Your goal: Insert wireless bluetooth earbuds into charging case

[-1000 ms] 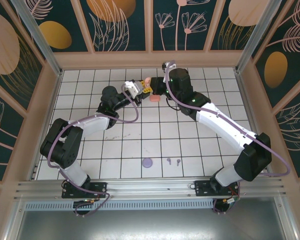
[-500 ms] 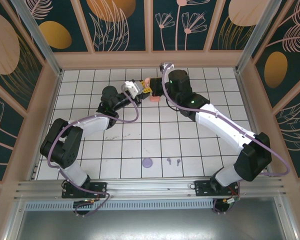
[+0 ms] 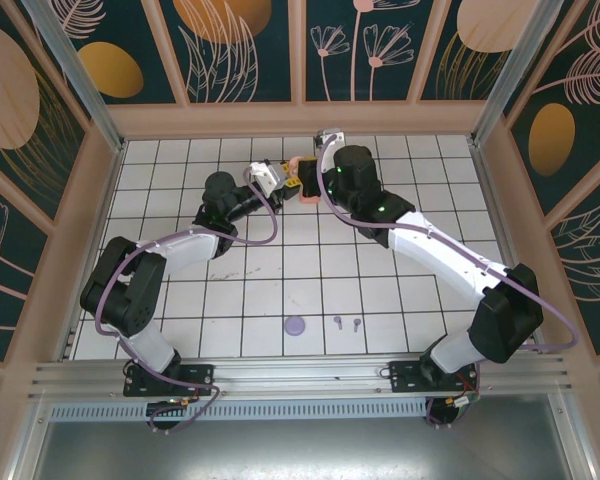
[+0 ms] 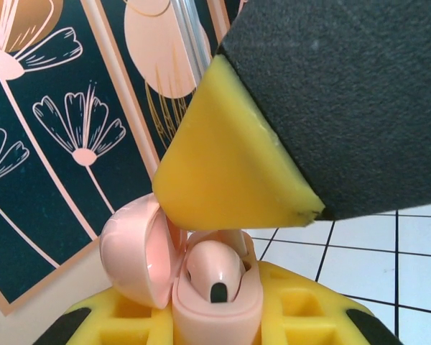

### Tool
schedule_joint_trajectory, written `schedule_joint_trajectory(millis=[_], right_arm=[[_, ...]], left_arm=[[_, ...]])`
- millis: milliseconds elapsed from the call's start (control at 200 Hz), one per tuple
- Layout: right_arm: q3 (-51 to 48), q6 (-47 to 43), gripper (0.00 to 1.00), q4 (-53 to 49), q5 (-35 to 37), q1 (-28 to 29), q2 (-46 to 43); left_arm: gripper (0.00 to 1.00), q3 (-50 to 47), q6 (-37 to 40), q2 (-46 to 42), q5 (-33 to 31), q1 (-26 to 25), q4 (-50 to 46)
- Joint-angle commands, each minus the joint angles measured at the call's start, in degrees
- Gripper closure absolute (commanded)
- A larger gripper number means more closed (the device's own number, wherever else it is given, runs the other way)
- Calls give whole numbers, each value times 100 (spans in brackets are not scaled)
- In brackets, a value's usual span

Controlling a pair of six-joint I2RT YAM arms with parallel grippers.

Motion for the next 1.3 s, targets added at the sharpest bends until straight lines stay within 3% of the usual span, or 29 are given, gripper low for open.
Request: schedule_joint_trajectory(millis=[0, 175, 395, 666, 866, 1061, 1296], right_arm=[[-358, 448, 92, -31, -215, -77, -82], [-561, 705, 92, 303, -592, -238, -284], [-546, 414, 92, 215, -1061, -216, -243], [-486, 498, 90, 70, -813, -197, -260], [-54, 780, 72, -143, -508, -204, -184], [184, 928, 66, -182, -443, -241, -136], [382, 1059, 48, -115, -575, -303, -167]], left_arm=[[100, 9, -159, -255, 204, -48, 738], [100, -33, -187, -332, 213, -47, 777], [100, -28, -390, -371, 220, -47, 948], [100, -20, -510, -361, 278, -49, 1029], [100, -55, -575, -308, 324, -47, 1032], [100, -82, -624, -286, 328, -46, 1052], [100, -68, -647, -238, 333, -47, 1056]])
